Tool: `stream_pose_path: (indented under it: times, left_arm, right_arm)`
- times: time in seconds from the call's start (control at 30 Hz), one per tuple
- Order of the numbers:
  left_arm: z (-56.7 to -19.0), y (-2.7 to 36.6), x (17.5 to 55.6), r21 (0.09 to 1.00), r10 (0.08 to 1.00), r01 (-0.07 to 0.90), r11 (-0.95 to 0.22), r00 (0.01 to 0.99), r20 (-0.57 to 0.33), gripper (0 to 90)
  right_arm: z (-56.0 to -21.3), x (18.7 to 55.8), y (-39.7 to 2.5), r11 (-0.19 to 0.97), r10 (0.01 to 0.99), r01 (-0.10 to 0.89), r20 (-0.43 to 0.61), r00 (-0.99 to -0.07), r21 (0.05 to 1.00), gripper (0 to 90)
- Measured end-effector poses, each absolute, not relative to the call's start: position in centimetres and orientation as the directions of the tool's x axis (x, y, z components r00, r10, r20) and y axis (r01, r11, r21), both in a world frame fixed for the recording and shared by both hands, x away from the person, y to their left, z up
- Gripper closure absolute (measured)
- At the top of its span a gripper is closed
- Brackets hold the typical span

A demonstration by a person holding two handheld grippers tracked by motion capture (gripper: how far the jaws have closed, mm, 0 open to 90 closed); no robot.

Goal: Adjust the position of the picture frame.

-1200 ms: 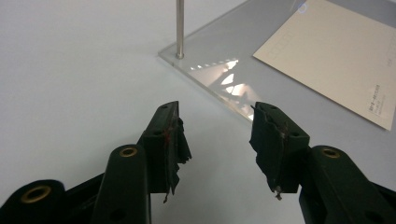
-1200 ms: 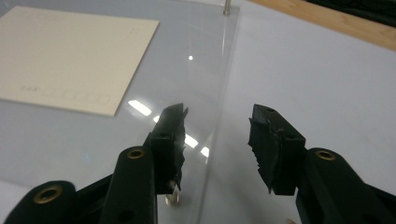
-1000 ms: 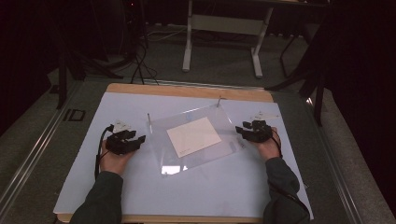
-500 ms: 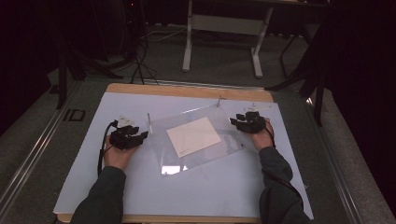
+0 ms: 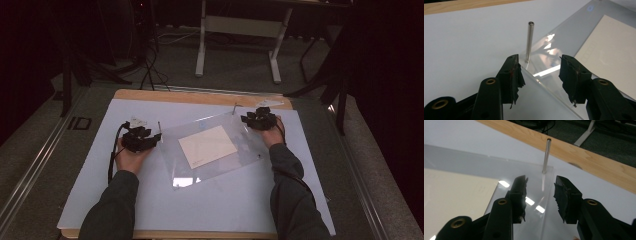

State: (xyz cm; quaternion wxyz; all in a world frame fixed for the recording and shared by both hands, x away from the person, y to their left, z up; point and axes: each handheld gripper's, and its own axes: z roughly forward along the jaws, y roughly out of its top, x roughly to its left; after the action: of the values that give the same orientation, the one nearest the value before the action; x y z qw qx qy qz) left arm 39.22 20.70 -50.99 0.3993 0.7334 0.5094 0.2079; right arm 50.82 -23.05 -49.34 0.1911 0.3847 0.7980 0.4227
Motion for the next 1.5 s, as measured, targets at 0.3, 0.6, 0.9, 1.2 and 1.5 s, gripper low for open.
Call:
stream_pose_path:
  times: [0.3,0.6,0.9,1.2,1.5]
  left_arm:
    - [-51.2,19.6,40.1,0.790,0.903,0.588,-0.177,0.416,-0.108,54.0]
    - [-51.7,19.0,41.6,0.782,0.921,0.600,-0.169,0.378,-0.091,60.3]
    - [-52.4,18.4,42.7,0.771,0.938,0.622,-0.132,0.330,-0.105,64.9]
    - [-52.5,18.3,43.9,0.750,0.952,0.648,-0.132,0.293,-0.086,83.2]
    - [-53.2,18.4,44.3,0.734,0.946,0.670,-0.112,0.298,-0.128,78.4]
  right_arm:
    - [-49.8,53.9,-21.1,0.304,0.797,0.474,0.052,-0.601,0.826,61.0]
    - [-50.5,56.1,-19.1,0.310,0.819,0.510,0.046,-0.571,0.803,60.0]
    - [-50.9,57.7,-17.0,0.325,0.835,0.536,0.030,-0.549,0.779,66.5]
    - [-50.8,57.7,-17.5,0.334,0.849,0.553,0.011,-0.529,0.763,83.1]
    - [-52.0,58.4,-17.1,0.320,0.855,0.597,0.048,-0.517,0.736,79.7]
